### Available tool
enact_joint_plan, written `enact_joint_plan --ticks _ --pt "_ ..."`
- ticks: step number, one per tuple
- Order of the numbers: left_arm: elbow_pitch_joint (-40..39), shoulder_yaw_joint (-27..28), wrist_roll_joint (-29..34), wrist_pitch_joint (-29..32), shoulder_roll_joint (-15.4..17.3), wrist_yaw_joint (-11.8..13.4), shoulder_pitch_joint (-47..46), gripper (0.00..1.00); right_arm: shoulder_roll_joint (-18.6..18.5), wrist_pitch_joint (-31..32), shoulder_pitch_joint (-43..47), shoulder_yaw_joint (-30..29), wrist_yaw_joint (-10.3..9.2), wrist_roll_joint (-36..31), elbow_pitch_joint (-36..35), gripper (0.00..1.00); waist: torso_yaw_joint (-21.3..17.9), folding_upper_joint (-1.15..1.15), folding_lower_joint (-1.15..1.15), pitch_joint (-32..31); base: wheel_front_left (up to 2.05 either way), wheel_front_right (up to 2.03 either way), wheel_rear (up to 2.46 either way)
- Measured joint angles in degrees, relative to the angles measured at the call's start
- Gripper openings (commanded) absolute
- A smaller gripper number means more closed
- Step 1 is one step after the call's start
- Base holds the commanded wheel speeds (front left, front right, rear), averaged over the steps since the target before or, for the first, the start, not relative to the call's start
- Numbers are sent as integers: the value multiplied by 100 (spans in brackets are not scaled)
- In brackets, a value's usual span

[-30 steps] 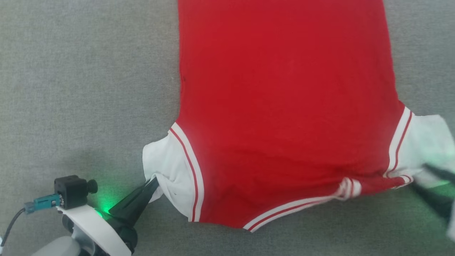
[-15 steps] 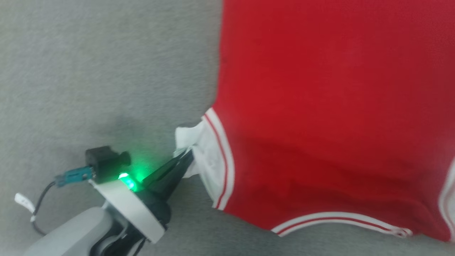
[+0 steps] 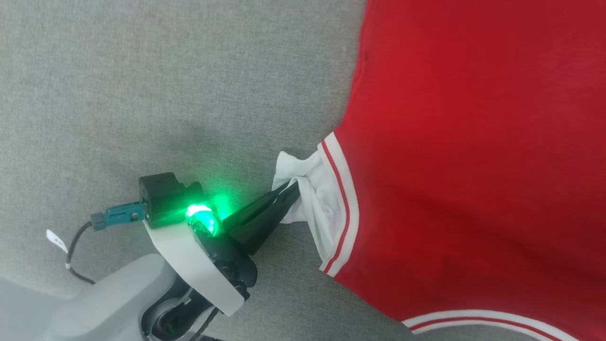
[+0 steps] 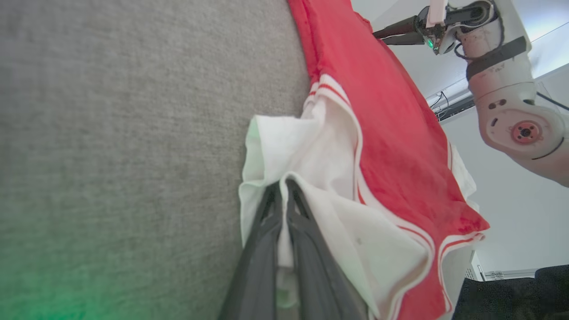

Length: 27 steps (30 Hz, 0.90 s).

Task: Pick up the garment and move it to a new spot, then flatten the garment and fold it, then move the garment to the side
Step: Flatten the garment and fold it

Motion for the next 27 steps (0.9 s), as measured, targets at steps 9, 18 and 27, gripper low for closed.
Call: enact_joint_plan --ticks 9,18,27 --pt "-16 -19 10 -18 -30 -16 -152 0 267 1 -515 -4 0 -272 458 0 51 0 0 187 0 0 0" --pt "311 459 220 41 -148 -12 280 0 136 -299 347 428 0 617 332 0 -253 -1 0 -370 0 0 0" --pt "553 1003 271 88 -26 11 1014 0 -876 276 3094 374 0 2620 -1365 0 -758 -1 0 -1255 0 0 0"
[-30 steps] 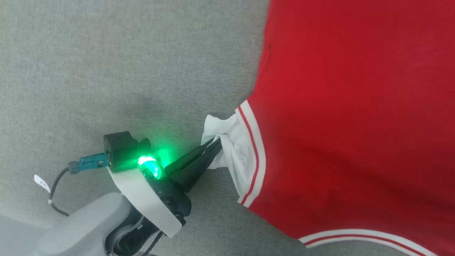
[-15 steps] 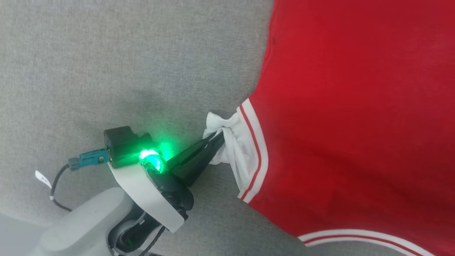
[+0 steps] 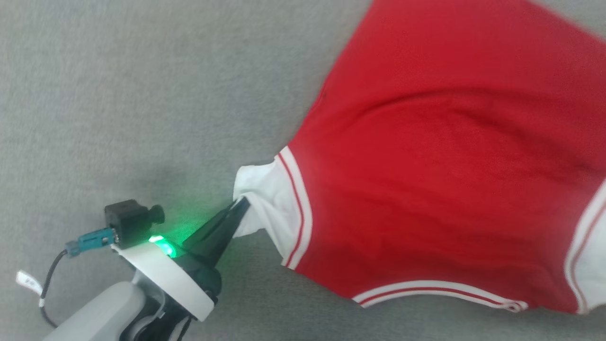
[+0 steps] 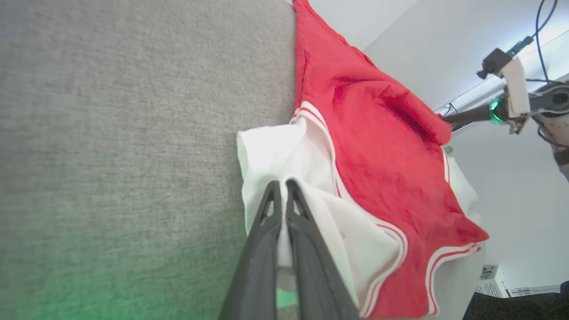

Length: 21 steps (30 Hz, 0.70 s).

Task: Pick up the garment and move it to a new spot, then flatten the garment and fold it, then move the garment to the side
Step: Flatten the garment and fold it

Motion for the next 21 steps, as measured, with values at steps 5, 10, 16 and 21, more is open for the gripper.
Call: enact_joint_plan --ticks 5,10,16,21 --pt "68 241 35 3 65 7 286 0 -143 90 2068 -538 0 588 -1190 0 -300 0 0 -383 0 0 0" --pt "102 474 68 3 101 7 504 0 302 129 4044 -798 0 721 -2410 0 -564 0 0 -636 0 0 0" --pt "136 626 96 4 82 7 660 0 969 -101 5527 -404 0 573 -3263 0 -721 0 0 -803 0 0 0" --pt "138 603 93 4 123 7 681 0 1116 -447 5435 -108 0 427 -3192 13 -789 0 0 -894 0 0 0"
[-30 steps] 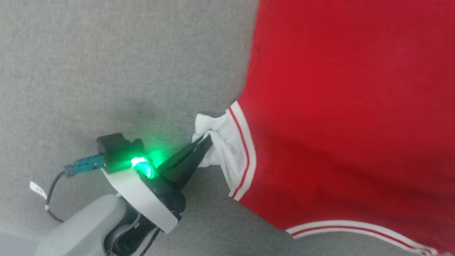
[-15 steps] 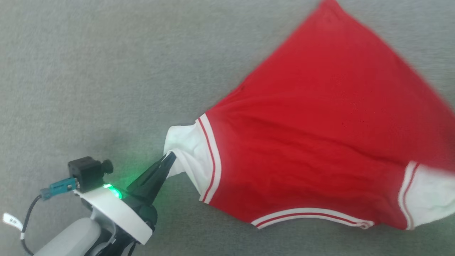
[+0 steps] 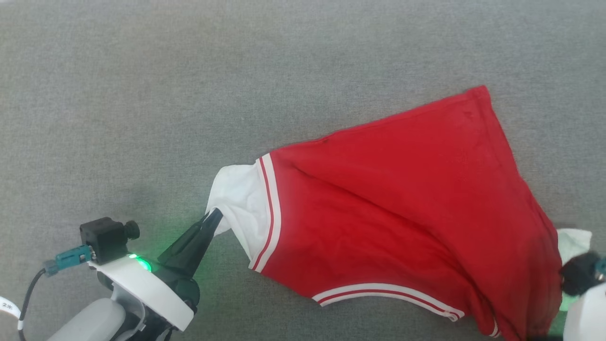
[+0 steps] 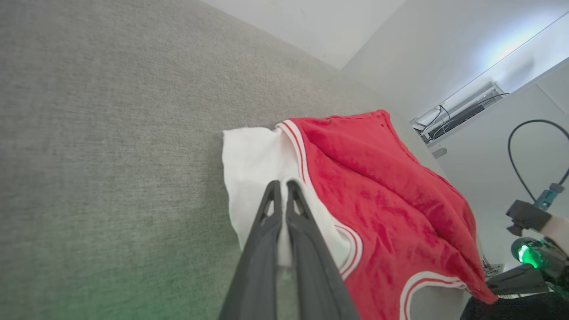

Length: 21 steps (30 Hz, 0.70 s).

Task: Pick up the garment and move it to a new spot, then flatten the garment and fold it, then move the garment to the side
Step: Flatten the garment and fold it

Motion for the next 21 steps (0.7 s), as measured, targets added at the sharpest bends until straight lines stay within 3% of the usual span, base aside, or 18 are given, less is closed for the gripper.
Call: enact_joint_plan --ticks 1,2,5,14,17,21 --pt "-4 -9 -3 0 20 0 0 0 5 -113 -77 -5 0 -54 10 49 -13 0 0 -17 0 0 0" --pt "-5 -10 -8 0 45 0 0 0 -13 -202 -133 -21 0 -87 2 100 -26 0 0 -32 0 0 0" --pt "-19 10 -11 0 77 0 3 0 -122 -491 -163 -245 0 -122 -122 100 -59 0 0 -67 0 0 0" --pt "-137 -68 112 0 -83 0 -13 0 -444 -701 -567 -1770 -1 411 -694 100 60 0 0 0 0 0 0" --pt "-145 -176 168 0 -137 0 -114 0 -548 -899 -1300 -1772 -1 172 -443 100 161 0 0 78 0 0 0" --pt "-121 -321 181 0 -229 0 -319 0 -667 -995 -2307 -1154 0 -189 175 100 351 0 0 186 0 0 0"
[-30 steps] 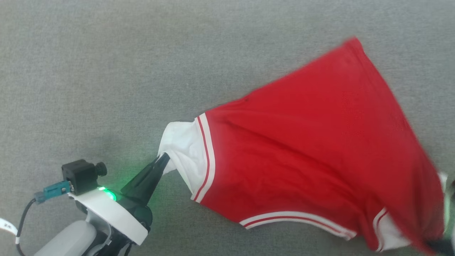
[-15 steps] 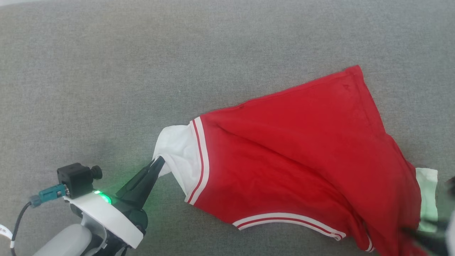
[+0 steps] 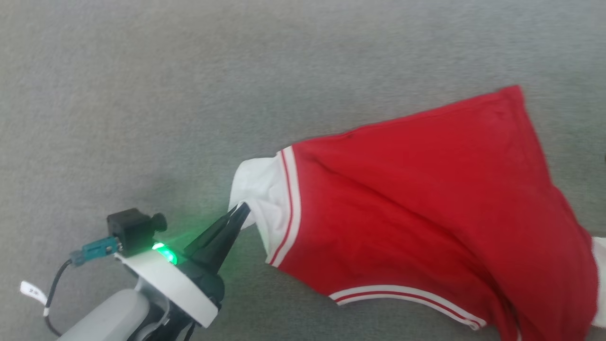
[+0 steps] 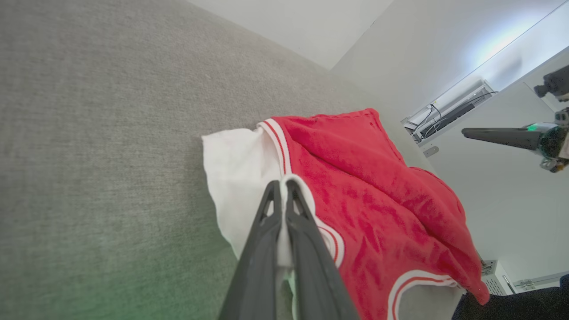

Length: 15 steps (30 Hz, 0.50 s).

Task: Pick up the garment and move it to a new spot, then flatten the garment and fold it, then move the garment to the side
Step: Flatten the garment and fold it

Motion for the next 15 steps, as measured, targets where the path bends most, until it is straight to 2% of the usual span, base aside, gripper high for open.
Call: enact_joint_plan --ticks 5,8,12,15 --pt "51 -188 0 0 -115 0 -277 0 25 25 -1243 926 0 -497 1002 100 243 0 0 195 0 0 0" --pt "102 -260 -1 0 -212 0 -399 0 202 64 -1820 1422 0 -759 1629 100 378 0 0 319 0 0 0" --pt "157 -354 0 0 -305 0 -486 0 321 -51 -2297 1956 0 -984 2350 100 533 0 0 440 0 0 0" --pt "181 -365 -1 0 -332 0 -526 0 181 -63 -2434 2291 0 -1036 2588 100 617 0 0 470 0 0 0"
